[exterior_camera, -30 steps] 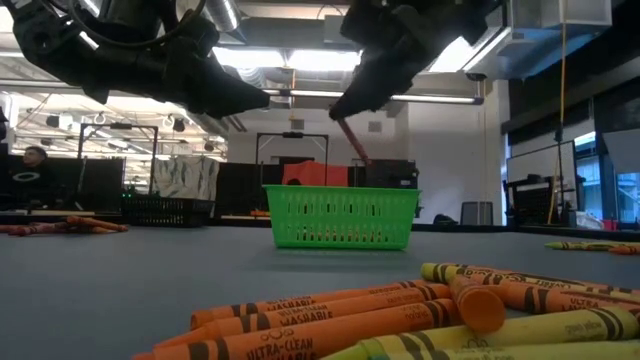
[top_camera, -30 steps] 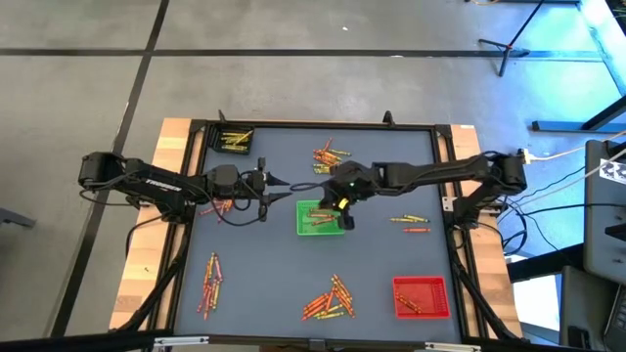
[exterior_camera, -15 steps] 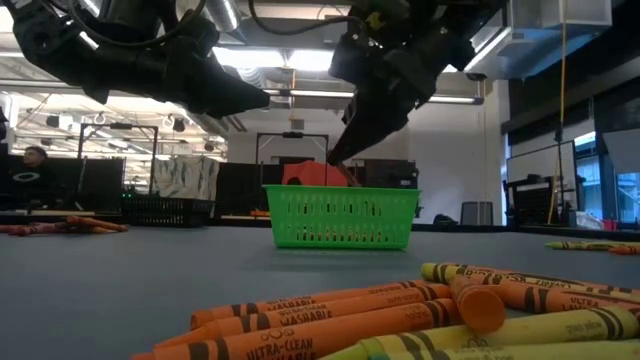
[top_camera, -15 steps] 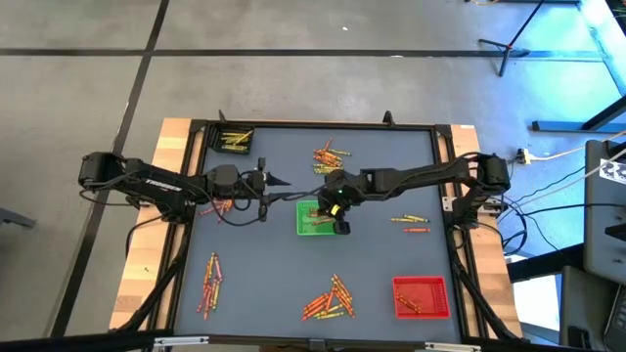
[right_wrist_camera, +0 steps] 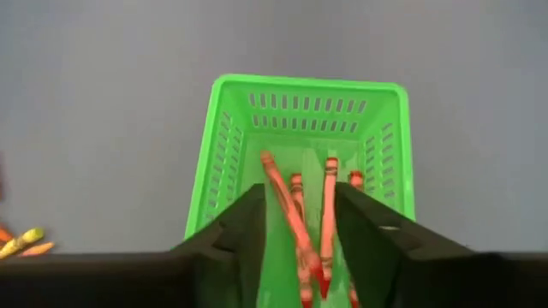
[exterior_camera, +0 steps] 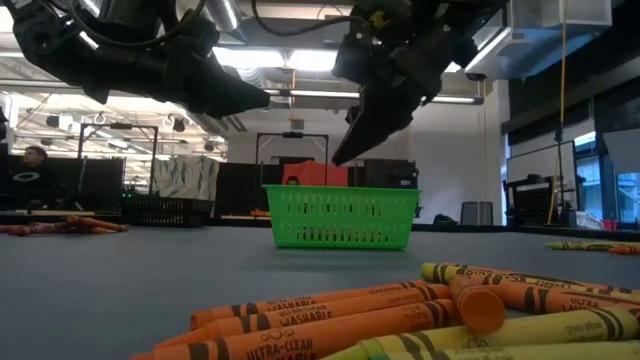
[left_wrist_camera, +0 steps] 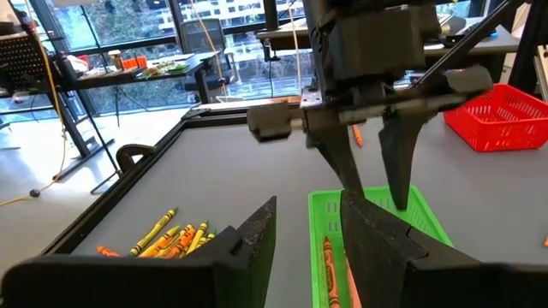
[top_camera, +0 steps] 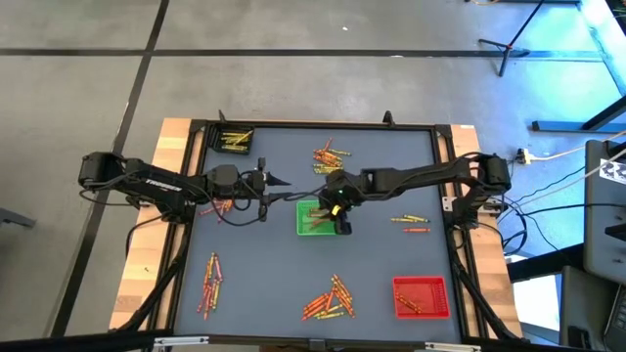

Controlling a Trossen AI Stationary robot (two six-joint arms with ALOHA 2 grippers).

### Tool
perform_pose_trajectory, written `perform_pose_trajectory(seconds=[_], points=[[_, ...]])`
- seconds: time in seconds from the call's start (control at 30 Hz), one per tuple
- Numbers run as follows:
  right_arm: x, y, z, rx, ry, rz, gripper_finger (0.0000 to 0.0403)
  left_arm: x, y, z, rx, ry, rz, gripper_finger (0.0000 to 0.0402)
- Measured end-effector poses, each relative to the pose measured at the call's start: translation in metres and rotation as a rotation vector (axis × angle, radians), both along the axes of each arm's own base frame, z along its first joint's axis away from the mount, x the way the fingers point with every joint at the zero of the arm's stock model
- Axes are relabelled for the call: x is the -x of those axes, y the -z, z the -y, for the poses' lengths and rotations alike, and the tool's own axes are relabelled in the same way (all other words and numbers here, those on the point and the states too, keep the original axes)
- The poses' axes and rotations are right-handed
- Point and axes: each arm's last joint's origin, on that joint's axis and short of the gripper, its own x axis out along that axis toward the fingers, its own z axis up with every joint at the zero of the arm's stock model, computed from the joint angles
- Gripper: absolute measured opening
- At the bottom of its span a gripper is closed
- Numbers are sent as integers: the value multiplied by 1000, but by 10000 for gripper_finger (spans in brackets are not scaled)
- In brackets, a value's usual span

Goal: Sort crayons
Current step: Put the red crayon into the green bin, then put the light green crayon into the black bin

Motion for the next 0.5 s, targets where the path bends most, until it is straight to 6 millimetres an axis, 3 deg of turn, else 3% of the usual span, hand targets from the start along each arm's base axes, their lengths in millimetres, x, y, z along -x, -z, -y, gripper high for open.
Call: perform_pose_trajectory(seconds=[0.13,0.3,0.5], points=[[14,-19,-1,1,0,-6,169,0,0,0,0,0,1,115],[39,-43,-1,-17,27,-62,173,0,0,0,1,-1,0,115],[68,-53,-2,-31,79,-211,174,0,0,0,1,0,0,115]])
